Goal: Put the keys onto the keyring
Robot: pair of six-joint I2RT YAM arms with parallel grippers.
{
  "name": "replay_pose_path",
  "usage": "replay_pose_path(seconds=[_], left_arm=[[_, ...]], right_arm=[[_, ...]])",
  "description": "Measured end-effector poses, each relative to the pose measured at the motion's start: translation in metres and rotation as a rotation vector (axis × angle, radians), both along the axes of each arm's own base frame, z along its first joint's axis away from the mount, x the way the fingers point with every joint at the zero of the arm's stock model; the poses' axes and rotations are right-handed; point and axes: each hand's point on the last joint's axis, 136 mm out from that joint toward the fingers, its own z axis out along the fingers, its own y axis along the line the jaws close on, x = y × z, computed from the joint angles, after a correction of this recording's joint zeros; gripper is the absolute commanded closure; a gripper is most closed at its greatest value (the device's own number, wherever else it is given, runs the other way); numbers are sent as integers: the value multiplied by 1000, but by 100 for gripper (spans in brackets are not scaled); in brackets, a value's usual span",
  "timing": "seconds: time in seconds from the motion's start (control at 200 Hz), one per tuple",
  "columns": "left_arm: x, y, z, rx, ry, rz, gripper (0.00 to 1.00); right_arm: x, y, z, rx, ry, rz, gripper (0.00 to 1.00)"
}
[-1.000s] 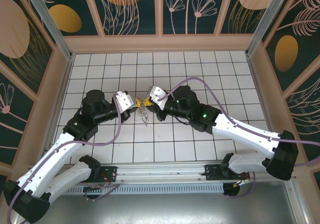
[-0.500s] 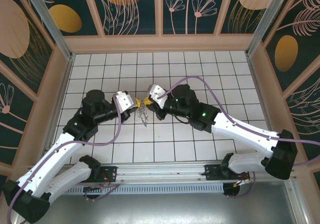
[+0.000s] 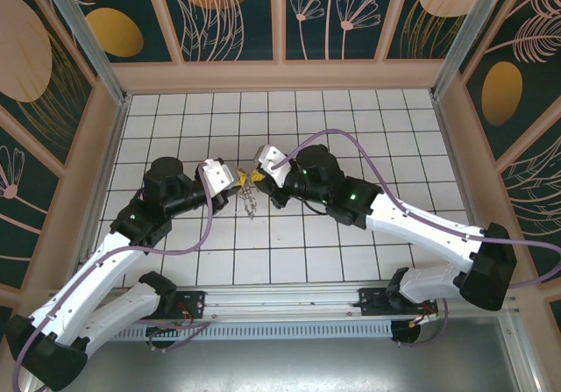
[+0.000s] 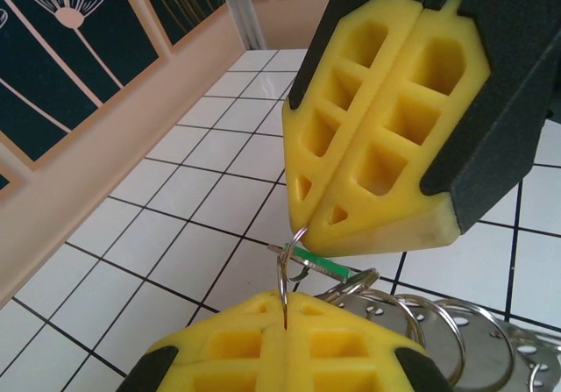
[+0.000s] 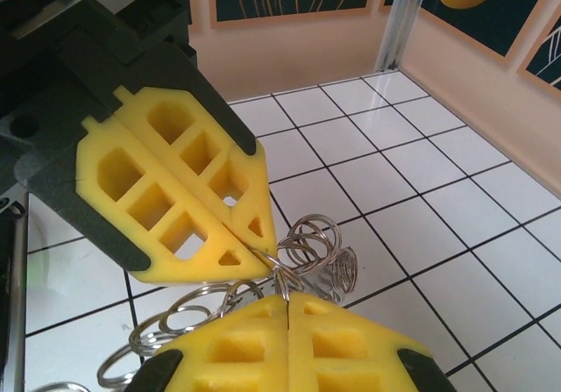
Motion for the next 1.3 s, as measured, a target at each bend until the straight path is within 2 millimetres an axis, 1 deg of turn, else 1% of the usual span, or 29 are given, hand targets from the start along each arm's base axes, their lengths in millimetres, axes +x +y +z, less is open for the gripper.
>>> replay_pose_path(seconds=[0.315,0.455,0.946,1.171,1.296], left_arm=[[1,1,0,2,-2,6,100],[1,0,1,-2,-8,6,100],[2,0,2,-2,-9,7,100],[5,3,1,7,-13,30,100],[2,1,1,5,-10,14,100]], right_arm=[[3,2,-2,-12,38,-11,100],[3,2,1,-8,43,-12,100],[5,1,2,4,83,-23,100],[13,4,11,15,115,-39,100],[16,4,16,26,116,-46,100]])
